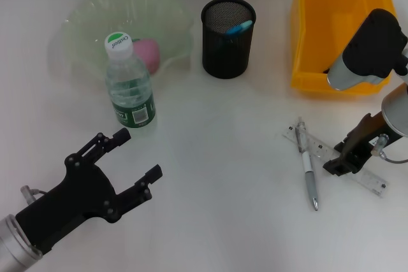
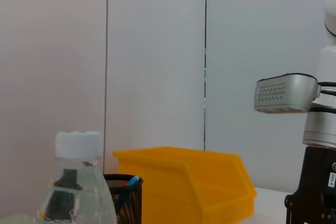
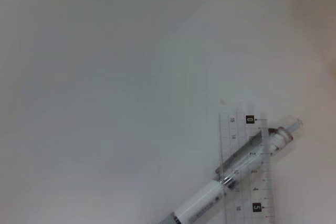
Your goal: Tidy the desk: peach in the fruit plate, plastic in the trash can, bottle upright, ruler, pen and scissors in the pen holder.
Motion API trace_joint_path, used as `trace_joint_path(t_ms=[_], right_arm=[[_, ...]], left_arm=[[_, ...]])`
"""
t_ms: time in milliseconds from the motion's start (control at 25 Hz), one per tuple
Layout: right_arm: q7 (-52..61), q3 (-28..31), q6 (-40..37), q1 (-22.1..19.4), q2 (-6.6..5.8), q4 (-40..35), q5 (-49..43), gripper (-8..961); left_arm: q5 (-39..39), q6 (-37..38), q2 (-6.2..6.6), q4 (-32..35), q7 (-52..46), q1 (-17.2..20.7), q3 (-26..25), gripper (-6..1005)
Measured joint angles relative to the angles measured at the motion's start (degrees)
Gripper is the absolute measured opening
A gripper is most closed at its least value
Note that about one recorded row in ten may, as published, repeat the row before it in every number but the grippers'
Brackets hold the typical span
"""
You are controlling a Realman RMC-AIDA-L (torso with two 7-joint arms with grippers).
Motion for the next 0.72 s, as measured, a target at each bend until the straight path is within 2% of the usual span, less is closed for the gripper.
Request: trace_joint_path(t_ms=[200, 400, 600, 680, 720], right_arm=[[0.1, 0.4, -1.0, -0.8, 0.00, -1.2, 0.2, 385], [1.0, 1.5, -3.9, -3.3, -0.01, -9.3, 0.4, 383], [1.1, 9.7, -6.4, -4.5, 0.01, -20.7, 5.6, 385], [0.6, 14.1, -5.2, -4.7, -0.09, -23.6, 11.6, 386], [-1.0, 17.6, -1.3, -5.2, -0.12, -24.6, 19.0, 386]], left_arm=[[0.0, 0.1, 0.00, 0.0, 0.0, 0.1, -0.1, 811], [0.0, 0.2, -0.01, 0.1, 0.0, 0.0, 0.3, 811], [0.0, 0.2, -0.12, 0.1, -0.1, -0.1, 0.6, 811], [0.0, 0.3, -0.16, 0.1, -0.7, -0.2, 0.8, 811], [0.1, 0.3, -0.18, 0.1, -1.2, -0.3, 1.1, 811]])
